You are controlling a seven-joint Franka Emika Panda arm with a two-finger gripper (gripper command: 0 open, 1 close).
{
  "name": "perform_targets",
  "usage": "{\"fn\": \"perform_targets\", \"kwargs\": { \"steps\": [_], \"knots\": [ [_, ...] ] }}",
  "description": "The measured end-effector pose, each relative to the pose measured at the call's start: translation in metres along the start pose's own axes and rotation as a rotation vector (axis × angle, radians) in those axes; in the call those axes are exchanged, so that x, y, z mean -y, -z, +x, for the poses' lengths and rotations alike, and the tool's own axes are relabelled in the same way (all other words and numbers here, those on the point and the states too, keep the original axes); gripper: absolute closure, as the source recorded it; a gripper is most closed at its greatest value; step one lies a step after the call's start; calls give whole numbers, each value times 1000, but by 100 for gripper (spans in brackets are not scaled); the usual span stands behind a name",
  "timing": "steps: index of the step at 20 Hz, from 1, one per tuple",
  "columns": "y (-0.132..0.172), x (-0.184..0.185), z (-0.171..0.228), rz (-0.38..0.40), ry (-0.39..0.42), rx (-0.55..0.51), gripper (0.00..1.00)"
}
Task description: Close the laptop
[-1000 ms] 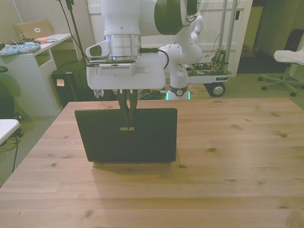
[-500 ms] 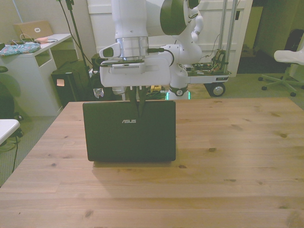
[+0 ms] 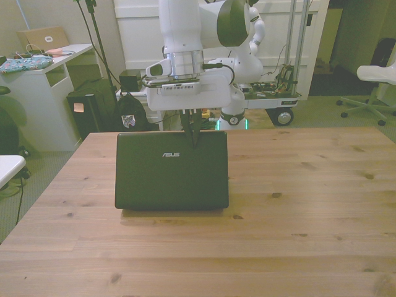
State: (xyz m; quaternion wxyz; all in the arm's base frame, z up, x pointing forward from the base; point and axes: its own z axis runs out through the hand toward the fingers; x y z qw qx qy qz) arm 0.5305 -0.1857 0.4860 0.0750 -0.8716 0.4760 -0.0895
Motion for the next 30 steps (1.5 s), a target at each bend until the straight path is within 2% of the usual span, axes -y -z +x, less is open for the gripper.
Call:
{"fn": "perform_targets", "kwargs": {
  "steps": [10,15,18,20,24,30],
  "knots": [
    [-23,-59,-49,-11,-32,35,100],
    [-30,-101,-34,-19,-99,31,100],
    [-33,-118,-22,-22,-110,27,100],
    [-35,-114,-25,-25,-93,32,100],
    [-31,-70,-51,-15,-5,29,100],
    [23,-31,-43,35,20,-20,100]
  ]
}}
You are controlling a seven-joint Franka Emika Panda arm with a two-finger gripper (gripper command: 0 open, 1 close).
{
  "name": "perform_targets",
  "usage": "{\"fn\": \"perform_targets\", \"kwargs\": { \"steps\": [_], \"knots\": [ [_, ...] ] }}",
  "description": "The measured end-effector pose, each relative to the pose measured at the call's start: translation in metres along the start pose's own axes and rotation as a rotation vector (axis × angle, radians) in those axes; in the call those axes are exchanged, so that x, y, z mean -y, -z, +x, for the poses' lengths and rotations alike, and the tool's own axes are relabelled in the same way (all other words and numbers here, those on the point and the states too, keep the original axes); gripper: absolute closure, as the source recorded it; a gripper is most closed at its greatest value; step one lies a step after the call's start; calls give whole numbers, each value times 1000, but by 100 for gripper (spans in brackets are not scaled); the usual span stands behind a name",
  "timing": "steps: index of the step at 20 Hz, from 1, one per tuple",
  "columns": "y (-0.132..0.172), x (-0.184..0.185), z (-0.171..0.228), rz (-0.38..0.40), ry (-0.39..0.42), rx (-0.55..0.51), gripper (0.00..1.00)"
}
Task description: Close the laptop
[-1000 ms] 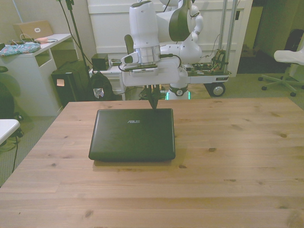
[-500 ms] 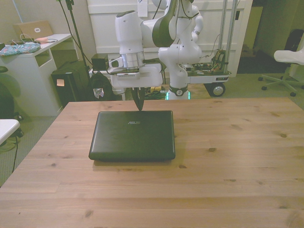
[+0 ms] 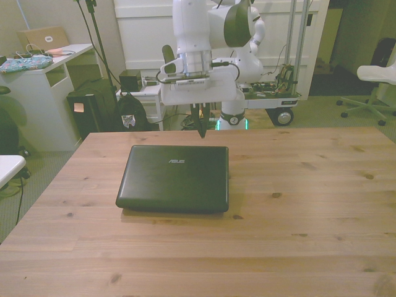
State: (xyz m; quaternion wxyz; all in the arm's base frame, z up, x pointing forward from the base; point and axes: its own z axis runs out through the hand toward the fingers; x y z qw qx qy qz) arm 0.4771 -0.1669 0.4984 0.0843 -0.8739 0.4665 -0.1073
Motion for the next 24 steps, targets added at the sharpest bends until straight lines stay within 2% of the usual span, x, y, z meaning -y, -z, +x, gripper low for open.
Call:
{"fn": "perform_targets", "kwargs": {
  "steps": [2,5,12,19,24],
  "knots": [
    [7,-1,6,3,-8,-5,100],
    [0,-12,19,-7,-38,0,100],
    [-44,-39,41,-56,-77,29,100],
    [-98,-66,38,-95,-99,58,100],
    [-111,-79,41,-102,-102,62,100]
  ]
}}
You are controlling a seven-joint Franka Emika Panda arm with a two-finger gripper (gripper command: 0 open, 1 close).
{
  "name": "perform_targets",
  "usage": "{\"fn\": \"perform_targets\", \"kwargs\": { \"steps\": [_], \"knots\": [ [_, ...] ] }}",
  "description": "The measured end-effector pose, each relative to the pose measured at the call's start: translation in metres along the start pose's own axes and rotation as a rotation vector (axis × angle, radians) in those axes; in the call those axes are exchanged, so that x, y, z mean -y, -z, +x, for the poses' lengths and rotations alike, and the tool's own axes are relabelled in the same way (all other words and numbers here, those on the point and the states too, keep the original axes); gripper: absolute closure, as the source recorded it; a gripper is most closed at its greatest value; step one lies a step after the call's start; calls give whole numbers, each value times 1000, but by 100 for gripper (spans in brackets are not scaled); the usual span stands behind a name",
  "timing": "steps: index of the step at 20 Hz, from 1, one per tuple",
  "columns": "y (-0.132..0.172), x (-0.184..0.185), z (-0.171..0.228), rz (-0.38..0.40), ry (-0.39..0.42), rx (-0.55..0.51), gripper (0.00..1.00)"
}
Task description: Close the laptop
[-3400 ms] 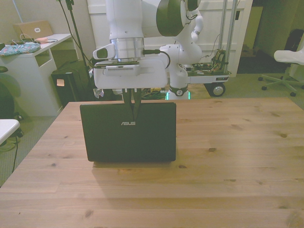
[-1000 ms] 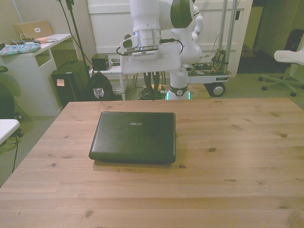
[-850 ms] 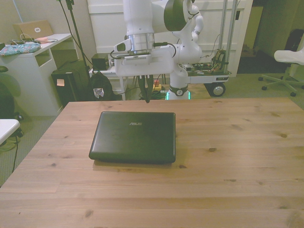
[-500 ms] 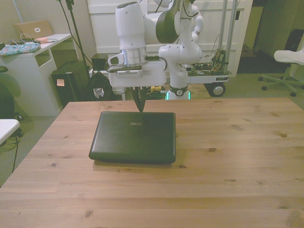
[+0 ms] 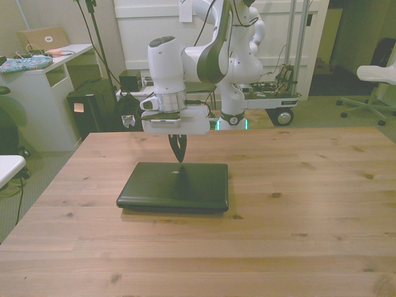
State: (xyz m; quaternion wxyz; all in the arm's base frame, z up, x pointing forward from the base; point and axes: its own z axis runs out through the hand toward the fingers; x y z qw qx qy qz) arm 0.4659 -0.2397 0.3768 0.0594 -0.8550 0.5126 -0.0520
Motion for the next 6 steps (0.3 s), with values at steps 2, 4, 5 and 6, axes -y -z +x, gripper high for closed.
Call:
{"fn": "perform_targets", "kwargs": {
  "steps": [2,4,5,6],
  "knots": [
    [9,8,-3,14,17,-12,100],
    [26,23,-12,36,46,-24,100],
    [37,30,-19,45,57,-22,100],
    [50,36,-26,50,62,-13,100]
  ]
}}
